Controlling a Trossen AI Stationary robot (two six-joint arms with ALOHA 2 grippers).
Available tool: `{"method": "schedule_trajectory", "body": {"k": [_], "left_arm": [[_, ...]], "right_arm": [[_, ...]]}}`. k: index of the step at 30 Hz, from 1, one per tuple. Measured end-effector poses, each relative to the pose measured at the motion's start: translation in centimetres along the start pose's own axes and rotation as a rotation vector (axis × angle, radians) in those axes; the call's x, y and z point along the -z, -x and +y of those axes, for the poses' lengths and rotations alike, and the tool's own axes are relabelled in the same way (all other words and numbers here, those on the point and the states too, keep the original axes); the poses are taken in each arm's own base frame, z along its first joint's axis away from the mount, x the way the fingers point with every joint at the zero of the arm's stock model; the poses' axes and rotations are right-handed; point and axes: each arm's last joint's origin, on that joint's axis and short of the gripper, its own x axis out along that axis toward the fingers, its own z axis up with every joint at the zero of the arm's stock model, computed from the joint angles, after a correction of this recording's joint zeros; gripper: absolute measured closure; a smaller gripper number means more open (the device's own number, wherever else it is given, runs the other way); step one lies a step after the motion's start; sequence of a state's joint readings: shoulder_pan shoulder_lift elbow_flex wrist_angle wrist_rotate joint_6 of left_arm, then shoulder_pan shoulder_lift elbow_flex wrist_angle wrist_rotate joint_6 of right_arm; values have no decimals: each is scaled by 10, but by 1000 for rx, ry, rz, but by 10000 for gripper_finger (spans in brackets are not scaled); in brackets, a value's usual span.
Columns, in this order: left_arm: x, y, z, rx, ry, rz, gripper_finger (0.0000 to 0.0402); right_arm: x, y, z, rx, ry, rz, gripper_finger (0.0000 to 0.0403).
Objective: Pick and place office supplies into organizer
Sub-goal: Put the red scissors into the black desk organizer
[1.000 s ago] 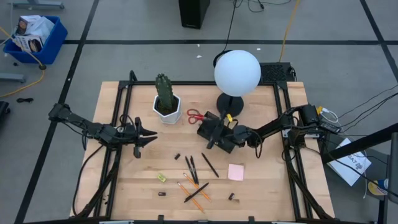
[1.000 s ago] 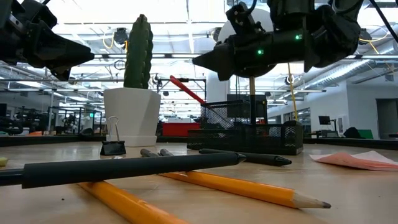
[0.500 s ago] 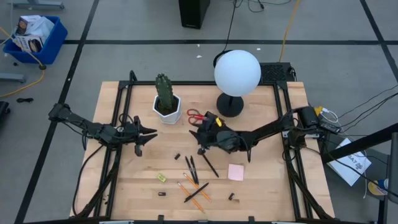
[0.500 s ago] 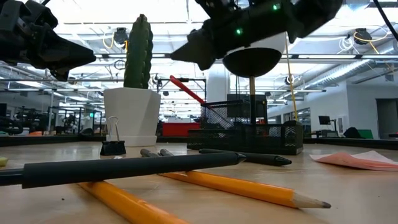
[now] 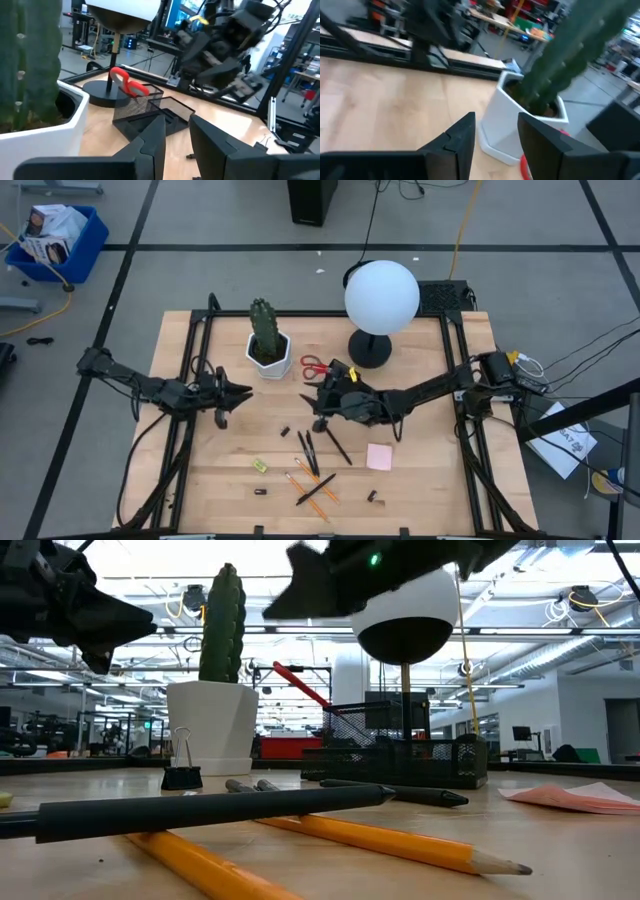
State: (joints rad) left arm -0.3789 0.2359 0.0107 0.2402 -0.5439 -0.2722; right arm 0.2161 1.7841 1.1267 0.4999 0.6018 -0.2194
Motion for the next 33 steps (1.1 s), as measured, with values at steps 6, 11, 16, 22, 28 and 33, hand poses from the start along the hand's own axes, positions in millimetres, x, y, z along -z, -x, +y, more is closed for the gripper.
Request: {"method": "schedule_trajectory", "body": {"k": [6,11,16,22,28,33], "left_arm": [[-1,-6,2,0,172,-3,309],[0,-15,4,-13,222,-1,309],[3,-26,7,-41,297,10,309],[5,-44,4,-80,324,48,309],[-9,-80,-7,-104,283,103,309],[-10,-103,-1,-164,332,134,309]], "right_arm": [[-35,44,14,-68,3,-96,259],[-55,87,23,-1,59,-98,259],[-61,118,34,47,94,-82,259],[-62,143,50,78,152,-83,259],[-55,160,59,147,184,-63,259],[-54,172,65,174,208,-64,259]]}}
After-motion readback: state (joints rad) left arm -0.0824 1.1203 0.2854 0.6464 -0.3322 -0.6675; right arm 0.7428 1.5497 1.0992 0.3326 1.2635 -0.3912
